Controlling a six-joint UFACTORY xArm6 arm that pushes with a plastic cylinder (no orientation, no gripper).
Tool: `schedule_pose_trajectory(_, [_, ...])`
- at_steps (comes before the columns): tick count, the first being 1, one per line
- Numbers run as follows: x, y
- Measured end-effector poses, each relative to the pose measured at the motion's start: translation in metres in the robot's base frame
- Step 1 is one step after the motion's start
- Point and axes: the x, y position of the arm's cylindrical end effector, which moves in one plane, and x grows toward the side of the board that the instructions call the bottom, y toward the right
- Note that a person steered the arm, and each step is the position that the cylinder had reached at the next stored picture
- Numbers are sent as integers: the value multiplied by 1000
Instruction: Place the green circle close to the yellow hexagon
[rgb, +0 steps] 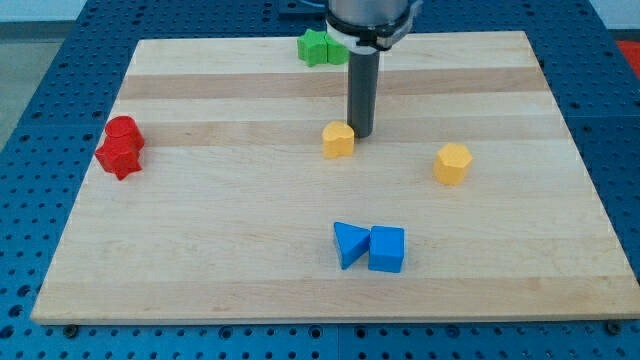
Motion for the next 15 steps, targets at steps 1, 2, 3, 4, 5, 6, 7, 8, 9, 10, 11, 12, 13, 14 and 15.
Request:
schedule_pose_trajectory(1, [-12, -10])
schedule_pose_trajectory(2, [8, -54])
schedule_pose_trajectory(3, [27, -57])
schedule_pose_trajectory(4, [20, -56])
schedule_pose_trajectory(5, [11, -61])
schedule_pose_trajectory(6, [11, -62])
schedule_pose_trajectory(7, [-18, -59])
schedule_pose_trajectory(8, [-71, 10])
schedule_pose_trajectory(9, [-139, 91])
schedule_pose_trajectory(10, [-188, 99])
schedule_pose_trajectory(11, [-189, 93])
schedule_pose_trajectory(12, [-188, 40])
schedule_pose_trajectory(13, [-188, 12])
schedule_pose_trajectory(14, [-185, 4])
schedule_pose_trajectory(15, [-156, 4])
